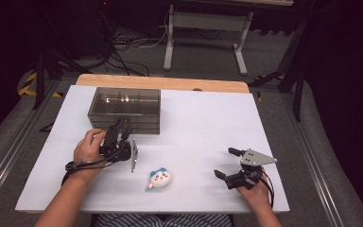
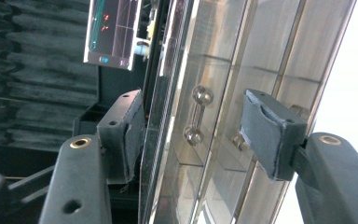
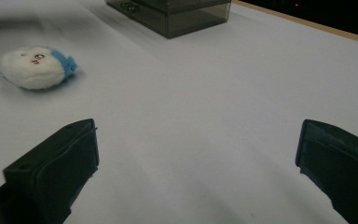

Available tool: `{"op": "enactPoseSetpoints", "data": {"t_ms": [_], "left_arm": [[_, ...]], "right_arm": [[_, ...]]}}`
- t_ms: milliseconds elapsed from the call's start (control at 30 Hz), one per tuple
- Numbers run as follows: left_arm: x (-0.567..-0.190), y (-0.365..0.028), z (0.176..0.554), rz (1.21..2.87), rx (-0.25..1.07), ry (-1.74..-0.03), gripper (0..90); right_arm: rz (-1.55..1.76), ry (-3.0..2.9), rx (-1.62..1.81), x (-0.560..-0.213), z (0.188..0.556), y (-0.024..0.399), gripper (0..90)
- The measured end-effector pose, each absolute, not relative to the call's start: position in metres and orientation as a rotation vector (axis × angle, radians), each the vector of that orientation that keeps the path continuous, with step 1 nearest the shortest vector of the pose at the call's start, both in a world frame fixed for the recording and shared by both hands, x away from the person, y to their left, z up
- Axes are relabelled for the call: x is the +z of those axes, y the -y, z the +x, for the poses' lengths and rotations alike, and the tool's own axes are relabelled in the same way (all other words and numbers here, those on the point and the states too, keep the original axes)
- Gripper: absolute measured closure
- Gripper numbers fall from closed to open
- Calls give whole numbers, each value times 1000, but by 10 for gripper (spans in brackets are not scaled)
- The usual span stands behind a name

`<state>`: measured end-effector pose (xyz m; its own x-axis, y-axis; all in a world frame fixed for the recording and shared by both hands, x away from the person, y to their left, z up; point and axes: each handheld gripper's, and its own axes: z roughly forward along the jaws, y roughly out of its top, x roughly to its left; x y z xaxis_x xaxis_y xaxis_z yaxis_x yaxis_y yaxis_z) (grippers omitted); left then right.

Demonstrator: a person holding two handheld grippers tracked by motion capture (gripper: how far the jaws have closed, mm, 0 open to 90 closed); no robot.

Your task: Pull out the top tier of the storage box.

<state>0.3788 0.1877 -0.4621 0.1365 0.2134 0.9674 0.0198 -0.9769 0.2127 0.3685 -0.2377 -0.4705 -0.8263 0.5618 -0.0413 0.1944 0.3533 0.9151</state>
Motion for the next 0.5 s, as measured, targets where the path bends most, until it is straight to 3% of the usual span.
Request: {"op": "enactPoseSetpoints", "data": {"t_ms": [500], "left_arm": [[-470, -192, 389, 2258, 2048, -265, 635]], "right_arm": [[665, -2278, 1455, -471, 367, 238, 0]]}}
